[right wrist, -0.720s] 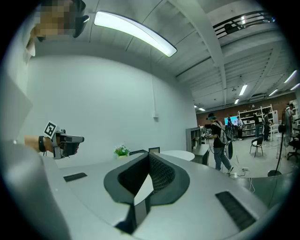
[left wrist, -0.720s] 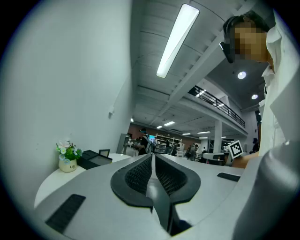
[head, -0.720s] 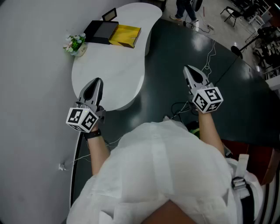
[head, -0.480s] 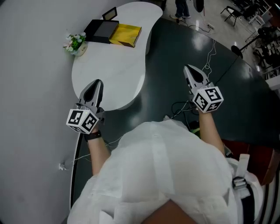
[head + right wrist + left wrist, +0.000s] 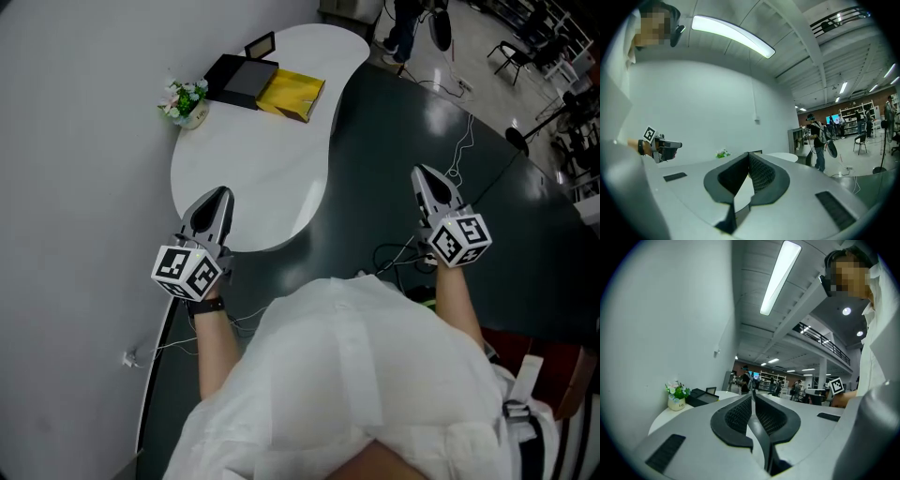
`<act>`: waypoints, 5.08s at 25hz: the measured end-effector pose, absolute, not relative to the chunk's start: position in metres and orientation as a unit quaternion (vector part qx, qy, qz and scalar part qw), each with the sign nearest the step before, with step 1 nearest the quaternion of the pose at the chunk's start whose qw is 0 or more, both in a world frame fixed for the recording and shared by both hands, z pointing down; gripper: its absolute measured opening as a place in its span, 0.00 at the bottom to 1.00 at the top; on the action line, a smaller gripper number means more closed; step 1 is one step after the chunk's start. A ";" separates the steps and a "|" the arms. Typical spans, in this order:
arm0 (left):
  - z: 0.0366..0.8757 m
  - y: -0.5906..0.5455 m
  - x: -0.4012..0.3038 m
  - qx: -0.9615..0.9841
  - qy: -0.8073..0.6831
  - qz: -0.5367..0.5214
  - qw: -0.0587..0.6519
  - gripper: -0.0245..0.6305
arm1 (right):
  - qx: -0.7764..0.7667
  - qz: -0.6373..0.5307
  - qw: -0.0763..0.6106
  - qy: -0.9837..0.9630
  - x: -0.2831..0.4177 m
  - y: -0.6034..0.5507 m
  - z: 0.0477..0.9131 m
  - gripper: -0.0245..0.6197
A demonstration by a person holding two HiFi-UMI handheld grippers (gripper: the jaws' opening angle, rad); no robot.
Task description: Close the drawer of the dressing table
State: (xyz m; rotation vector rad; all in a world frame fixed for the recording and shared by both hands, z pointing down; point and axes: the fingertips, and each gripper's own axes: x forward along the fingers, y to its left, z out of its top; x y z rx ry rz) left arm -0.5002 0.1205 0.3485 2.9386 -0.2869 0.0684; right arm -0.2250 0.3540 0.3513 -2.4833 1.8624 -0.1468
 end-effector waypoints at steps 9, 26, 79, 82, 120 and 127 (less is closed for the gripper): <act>0.350 0.122 -0.508 0.990 -0.093 0.034 0.103 0.09 | -0.800 -0.056 0.031 0.597 -0.222 0.348 0.351 0.05; 0.358 0.104 -0.396 0.992 -0.062 0.032 0.101 0.09 | -0.814 -0.088 0.032 0.573 -0.142 0.349 0.379 0.05; 0.423 -0.065 -0.116 0.968 -0.212 0.035 0.132 0.09 | -0.532 -0.111 -0.102 0.833 0.118 -0.021 0.407 0.10; 0.429 -0.062 -0.118 0.961 -0.238 0.036 0.134 0.09 | -0.486 -0.108 -0.109 0.861 0.102 -0.046 0.410 0.10; 0.629 -0.061 -0.030 0.812 -0.118 0.563 0.104 0.21 | -0.207 -0.071 -0.044 0.975 0.099 -0.162 0.387 0.10; 0.643 -0.060 -0.029 0.794 -0.062 0.596 0.104 0.16 | -0.212 -0.061 -0.041 0.974 0.098 -0.159 0.380 0.10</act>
